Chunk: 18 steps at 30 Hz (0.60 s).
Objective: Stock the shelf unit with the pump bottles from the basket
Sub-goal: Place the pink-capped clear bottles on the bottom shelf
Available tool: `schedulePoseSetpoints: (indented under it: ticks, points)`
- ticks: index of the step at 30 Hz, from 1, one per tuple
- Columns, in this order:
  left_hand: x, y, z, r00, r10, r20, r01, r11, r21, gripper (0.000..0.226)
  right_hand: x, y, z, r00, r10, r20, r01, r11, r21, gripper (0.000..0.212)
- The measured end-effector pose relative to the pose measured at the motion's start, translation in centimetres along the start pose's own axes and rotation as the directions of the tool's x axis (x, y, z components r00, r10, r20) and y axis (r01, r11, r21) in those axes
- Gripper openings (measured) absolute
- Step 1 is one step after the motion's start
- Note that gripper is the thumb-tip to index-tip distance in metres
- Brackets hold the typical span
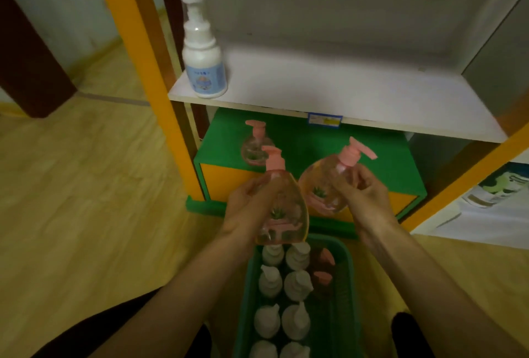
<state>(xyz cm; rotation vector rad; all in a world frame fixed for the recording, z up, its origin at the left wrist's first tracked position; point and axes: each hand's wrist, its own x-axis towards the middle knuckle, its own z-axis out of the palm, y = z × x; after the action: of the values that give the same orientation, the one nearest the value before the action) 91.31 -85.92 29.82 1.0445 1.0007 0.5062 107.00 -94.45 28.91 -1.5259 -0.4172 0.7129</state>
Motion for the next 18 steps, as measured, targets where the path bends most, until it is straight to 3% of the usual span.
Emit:
schedulePoseSetpoints:
  ticks: [3,8,13,18]
  points:
    - [0.2,0.9,-1.7,0.995,0.012,-0.094,-0.015,0.999,-0.034,0.031,0.9,1.6,2.5,0.999,0.026,0.042,-0.027,1.000,0.002,0.044]
    - [1.5,2.7,-5.9,0.964,0.007,-0.265,-0.038,0.993,-0.109,0.048,2.7,3.3,7.6,0.995,-0.015,0.097,0.015,1.000,-0.007,0.062]
    - [2.3,3.6,-9.7,0.917,0.066,-0.393,-0.122,0.985,-0.120,0.042,5.5,4.3,13.2,0.982,-0.158,0.108,0.177,0.963,-0.203,0.027]
    - [2.5,3.6,-11.6,0.909,0.071,-0.411,-0.124,0.987,-0.103,0.033,7.8,5.0,18.3,0.893,-0.392,0.221,0.443,0.849,-0.287,0.030]
